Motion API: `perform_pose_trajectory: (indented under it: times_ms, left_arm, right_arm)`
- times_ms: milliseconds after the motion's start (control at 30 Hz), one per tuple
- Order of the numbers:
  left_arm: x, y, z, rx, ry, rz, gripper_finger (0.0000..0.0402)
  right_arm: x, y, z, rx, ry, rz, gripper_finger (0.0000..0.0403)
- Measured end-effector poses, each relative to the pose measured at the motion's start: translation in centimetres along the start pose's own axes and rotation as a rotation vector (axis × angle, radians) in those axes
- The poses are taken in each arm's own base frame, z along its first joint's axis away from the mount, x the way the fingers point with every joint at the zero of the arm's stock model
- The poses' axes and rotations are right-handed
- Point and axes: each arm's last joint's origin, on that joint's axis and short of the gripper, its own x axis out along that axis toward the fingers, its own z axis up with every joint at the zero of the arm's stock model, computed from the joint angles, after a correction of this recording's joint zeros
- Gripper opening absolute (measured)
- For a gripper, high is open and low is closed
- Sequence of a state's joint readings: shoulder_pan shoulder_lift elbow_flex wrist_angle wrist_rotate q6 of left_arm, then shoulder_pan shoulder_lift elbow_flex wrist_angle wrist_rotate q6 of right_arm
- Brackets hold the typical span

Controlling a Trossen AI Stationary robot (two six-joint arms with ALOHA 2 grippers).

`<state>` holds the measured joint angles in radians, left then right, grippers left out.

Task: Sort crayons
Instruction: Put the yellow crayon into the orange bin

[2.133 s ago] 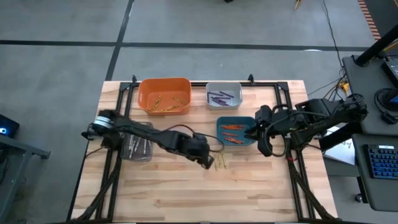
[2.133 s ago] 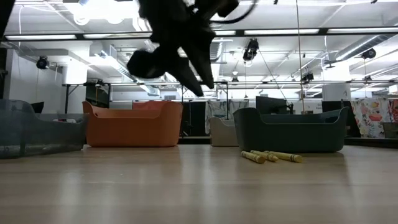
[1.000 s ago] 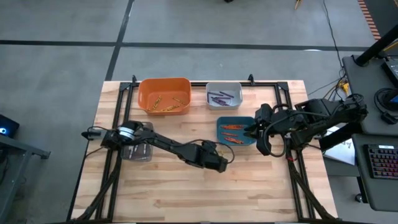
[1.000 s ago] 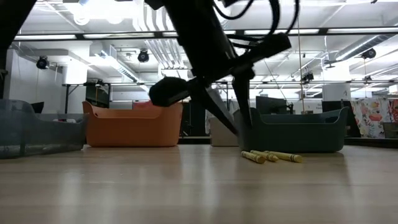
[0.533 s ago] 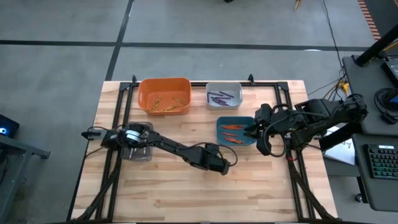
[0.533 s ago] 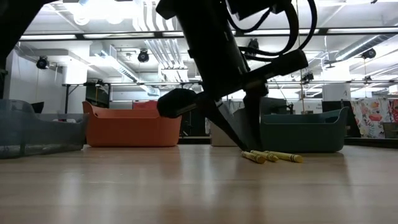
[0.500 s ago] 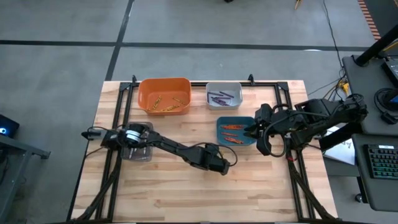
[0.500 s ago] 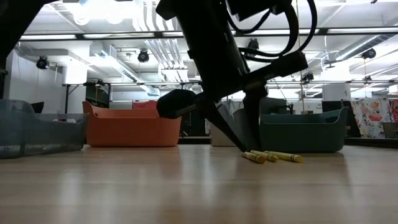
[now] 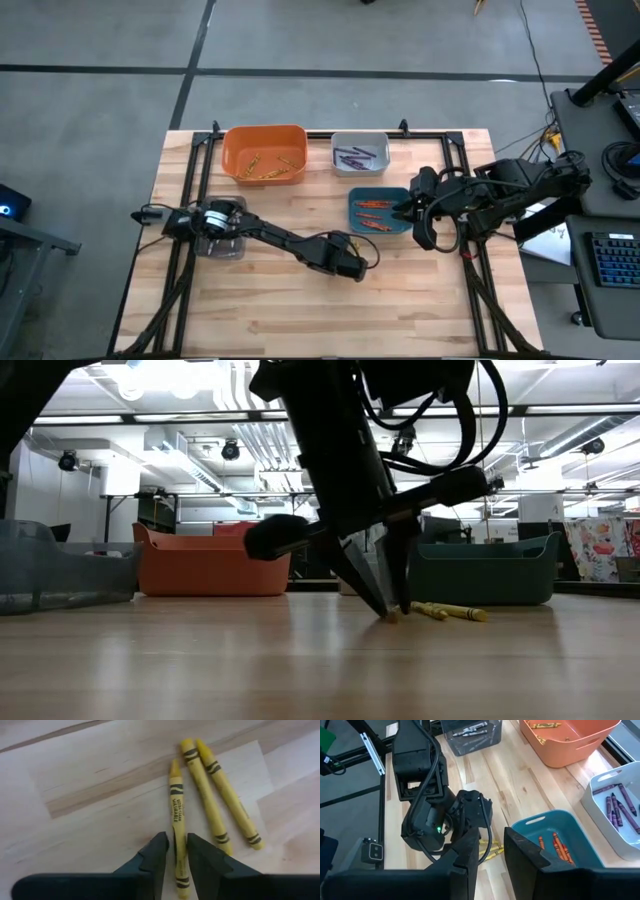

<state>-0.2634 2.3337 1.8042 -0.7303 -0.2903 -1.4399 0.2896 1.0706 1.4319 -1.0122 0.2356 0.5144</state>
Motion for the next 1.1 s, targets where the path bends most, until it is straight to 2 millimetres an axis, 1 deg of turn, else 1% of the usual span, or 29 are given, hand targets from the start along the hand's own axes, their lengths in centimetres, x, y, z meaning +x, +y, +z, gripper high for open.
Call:
perform_pose_trajectory:
  times_ms: [67,167,300,400,467,533,667,800,933,1033,1100]
  left_arm:
    - [0.0,0.2,-0.1,0.005,0.006,0.016,0.0052]
    - [0.0,0.3,-0.2,0.006,0.019,0.029,0.0014]
    - [-0.1,0.4,-0.4,0.009,0.038,0.044,0.0007]
    - [-1.0,0.5,-0.4,0.016,0.055,0.051,0.0003]
    - [-2.1,0.9,-0.3,0.029,0.071,0.078,0.0002]
    - [-3.8,1.0,0.0,0.038,0.074,0.079,0.0001]
    - [-9.0,1.8,1.9,0.072,0.060,0.078,0.0001]
    - [-12.6,3.5,3.8,0.116,0.061,0.138,0.0000]
    - [-16.7,6.1,7.0,0.149,0.029,0.193,0.0000]
    - [-17.8,8.3,9.5,0.174,0.014,0.277,0.0000]
    - [-18.3,10.0,11.6,0.188,0.011,0.295,0.0000]
  right_arm:
    - [0.0,0.0,0.0,0.000,0.000,0.000,0.0081]
    - [0.0,0.0,0.0,0.000,0.000,0.000,0.0077]
    - [0.0,0.0,0.0,0.000,0.000,0.000,0.0076]
    - [0.0,0.0,0.0,-0.001,0.001,0.000,0.0076]
    - [0.0,0.0,0.0,0.000,0.003,0.004,0.0076]
    - [0.0,0.0,0.0,-0.001,0.007,0.005,0.0076]
    - [0.0,0.0,-0.1,-0.011,0.010,0.003,0.0078]
    - [0.0,0.0,-0.1,-0.044,0.009,0.003,0.0079]
    - [0.0,0.0,0.0,-0.065,0.003,0.002,0.0079]
    - [0.0,-0.1,0.1,-0.076,-0.004,-0.007,0.0077]
    - [0.1,-0.4,0.2,-0.068,-0.008,-0.021,0.0076]
